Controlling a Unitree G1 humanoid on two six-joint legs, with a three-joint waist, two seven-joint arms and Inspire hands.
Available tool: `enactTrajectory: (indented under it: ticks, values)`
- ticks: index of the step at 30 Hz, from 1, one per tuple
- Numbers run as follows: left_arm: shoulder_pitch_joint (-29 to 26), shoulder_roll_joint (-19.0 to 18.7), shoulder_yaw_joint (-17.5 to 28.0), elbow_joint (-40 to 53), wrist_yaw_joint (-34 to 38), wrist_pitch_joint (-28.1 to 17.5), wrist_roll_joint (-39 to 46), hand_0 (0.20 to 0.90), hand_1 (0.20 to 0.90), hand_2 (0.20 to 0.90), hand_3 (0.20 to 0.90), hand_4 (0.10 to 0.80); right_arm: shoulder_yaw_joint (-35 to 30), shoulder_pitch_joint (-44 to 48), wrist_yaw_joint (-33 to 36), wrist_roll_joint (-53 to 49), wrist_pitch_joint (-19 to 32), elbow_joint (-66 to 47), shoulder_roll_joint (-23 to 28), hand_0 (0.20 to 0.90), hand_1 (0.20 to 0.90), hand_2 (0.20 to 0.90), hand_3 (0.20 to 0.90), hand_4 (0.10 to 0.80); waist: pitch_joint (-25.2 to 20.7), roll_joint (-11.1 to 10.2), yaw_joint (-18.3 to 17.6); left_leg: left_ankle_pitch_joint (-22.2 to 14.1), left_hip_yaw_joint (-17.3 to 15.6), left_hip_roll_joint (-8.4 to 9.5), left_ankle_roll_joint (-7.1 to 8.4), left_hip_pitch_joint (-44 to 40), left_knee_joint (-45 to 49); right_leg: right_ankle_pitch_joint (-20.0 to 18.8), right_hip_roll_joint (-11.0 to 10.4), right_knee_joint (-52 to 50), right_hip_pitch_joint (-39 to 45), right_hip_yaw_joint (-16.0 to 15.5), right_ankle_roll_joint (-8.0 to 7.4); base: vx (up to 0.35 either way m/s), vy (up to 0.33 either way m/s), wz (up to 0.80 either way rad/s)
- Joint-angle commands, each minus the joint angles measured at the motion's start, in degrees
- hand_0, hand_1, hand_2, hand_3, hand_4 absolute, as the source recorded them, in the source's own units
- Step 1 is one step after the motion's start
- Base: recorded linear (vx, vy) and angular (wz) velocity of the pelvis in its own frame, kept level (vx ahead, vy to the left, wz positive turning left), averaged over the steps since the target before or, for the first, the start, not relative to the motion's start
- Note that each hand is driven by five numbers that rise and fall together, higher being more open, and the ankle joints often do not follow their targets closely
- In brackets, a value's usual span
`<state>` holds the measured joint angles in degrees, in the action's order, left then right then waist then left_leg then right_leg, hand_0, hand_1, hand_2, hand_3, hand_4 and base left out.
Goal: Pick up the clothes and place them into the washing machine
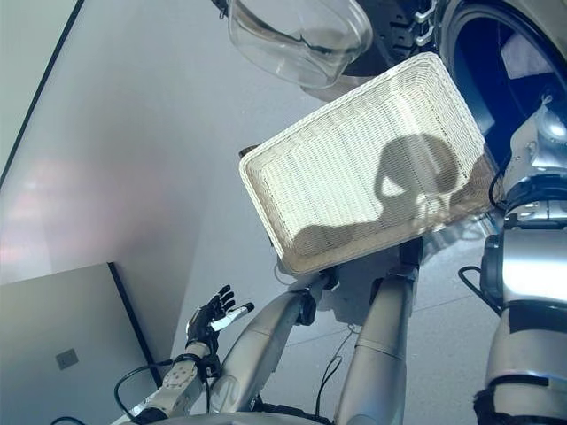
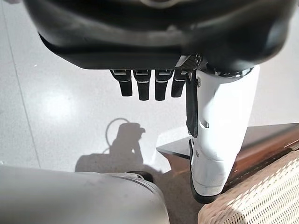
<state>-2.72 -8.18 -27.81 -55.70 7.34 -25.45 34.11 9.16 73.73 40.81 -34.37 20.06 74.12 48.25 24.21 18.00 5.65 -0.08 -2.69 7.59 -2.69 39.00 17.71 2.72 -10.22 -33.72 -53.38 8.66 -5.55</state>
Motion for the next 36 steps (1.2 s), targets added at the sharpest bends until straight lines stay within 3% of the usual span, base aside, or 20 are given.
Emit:
enactTrajectory:
  ticks: [1,9,21,30,36]
  values:
    - [4.0,-1.0,-0.4,-4.9,-0.3,0.0,2.1,0.900,0.900,0.900,0.900,0.800,4.5,8.0,-1.7,0.1,6.9,-5.7,6.1,0.900,0.900,0.900,0.900,0.800,-2.6,1.7,-1.3,-0.4,2.2,-2.60,2.63,1.0,1.4,3.4,4.3,2.6,7.1,-4.6,4.28,0.000,0.000,0.00]
    - [3.9,-0.2,-0.6,-6.6,-1.9,0.7,3.1,0.900,0.900,0.900,0.900,0.800,2.8,5.0,-4.6,-1.7,6.1,-2.9,2.9,0.900,0.900,0.900,0.900,0.800,-3.2,3.1,-1.4,0.5,2.2,-2.35,3.04,-1.4,-1.2,3.0,3.9,4.6,9.4,-4.8,4.17,0.025,0.025,-0.04]
    - [3.0,0.1,0.4,-7.2,-2.1,0.6,3.0,0.900,0.900,0.900,0.900,0.800,-0.1,-1.3,-7.3,-3.1,5.2,-0.4,-2.2,0.900,0.900,0.900,0.900,0.800,-2.6,3.1,-1.5,1.6,2.6,-2.15,3.38,-2.9,-2.6,2.1,3.6,6.6,12.0,-5.7,4.20,0.005,0.001,0.02]
    - [1.8,0.9,2.2,-8.8,-2.2,0.7,1.2,0.900,0.900,0.900,0.900,0.800,-2.5,-13.6,-11.2,-2.3,3.5,-0.5,-12.9,0.900,0.900,0.900,0.900,0.800,-2.4,1.1,-1.6,2.6,2.9,-2.39,3.51,-5.8,-4.3,-0.1,3.8,10.6,16.4,-7.0,3.89,-0.001,-0.011,0.03]
    - [2.1,0.9,4.5,-11.2,-2.1,1.3,-2.1,0.900,0.900,0.900,0.900,0.800,-3.3,-28.3,-16.1,-1.4,2.6,-2.8,-23.0,0.900,0.900,0.900,0.900,0.800,-3.0,-2.5,-1.4,3.6,4.0,-2.83,3.64,-9.7,-6.3,-1.5,3.7,15.0,22.8,-9.3,3.36,0.022,-0.059,0.07]
